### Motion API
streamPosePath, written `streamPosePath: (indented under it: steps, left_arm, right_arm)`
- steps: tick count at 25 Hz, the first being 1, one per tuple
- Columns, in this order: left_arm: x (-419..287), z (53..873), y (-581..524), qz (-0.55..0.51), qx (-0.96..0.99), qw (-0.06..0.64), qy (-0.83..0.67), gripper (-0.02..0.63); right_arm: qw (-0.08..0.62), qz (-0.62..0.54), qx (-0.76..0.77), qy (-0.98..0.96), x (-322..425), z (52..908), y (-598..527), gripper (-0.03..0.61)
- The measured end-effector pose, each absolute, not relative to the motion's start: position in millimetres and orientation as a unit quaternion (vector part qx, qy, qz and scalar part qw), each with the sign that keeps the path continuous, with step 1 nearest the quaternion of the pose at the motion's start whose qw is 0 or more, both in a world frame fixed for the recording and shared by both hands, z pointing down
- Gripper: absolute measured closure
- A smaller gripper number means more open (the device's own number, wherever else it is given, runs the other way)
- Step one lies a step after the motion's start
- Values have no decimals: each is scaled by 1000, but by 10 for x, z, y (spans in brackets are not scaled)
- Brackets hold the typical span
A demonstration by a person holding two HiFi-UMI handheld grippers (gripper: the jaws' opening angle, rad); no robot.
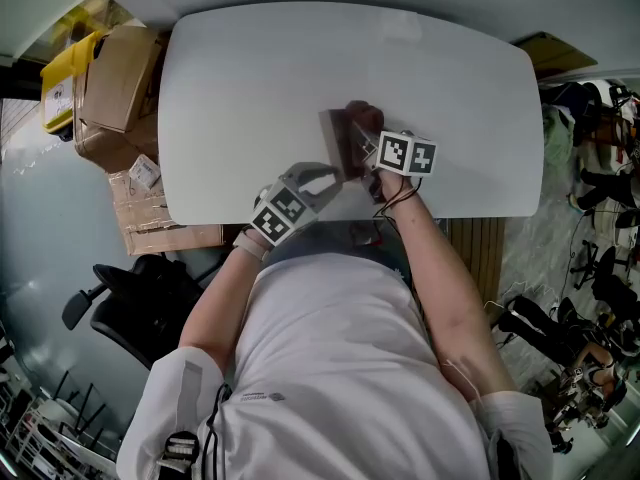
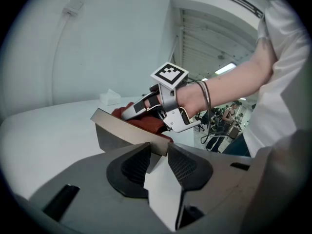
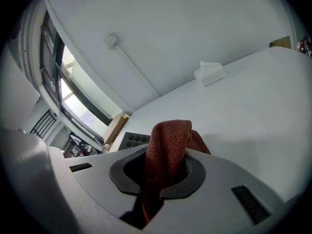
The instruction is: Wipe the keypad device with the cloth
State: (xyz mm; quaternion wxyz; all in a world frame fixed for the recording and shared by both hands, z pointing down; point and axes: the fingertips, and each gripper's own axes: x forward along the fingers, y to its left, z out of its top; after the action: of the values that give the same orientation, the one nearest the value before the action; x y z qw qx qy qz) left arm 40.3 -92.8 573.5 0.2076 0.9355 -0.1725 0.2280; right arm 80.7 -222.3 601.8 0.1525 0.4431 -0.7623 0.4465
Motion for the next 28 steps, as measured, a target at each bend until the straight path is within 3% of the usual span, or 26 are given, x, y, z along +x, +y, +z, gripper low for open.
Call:
streamPosePath:
  steps: [8, 15, 23, 28]
  left_arm:
    - [414, 5733, -925, 228, 936, 209, -171, 499]
    - [398, 5747, -906, 227, 937, 207, -168, 499]
    - [415, 5742, -915, 223, 937, 206, -174, 499]
    - [410, 5741, -916, 221, 937, 204, -178, 499]
  right_arm:
    - [181, 476, 484, -712, 1373, 6490, -2085, 525]
    - [187, 477, 485, -709, 1427, 6570, -2035, 525]
    - [258, 395, 491, -732, 1453, 6577, -2032, 526]
    - [232, 414, 487, -733, 1457, 6465, -2060, 525]
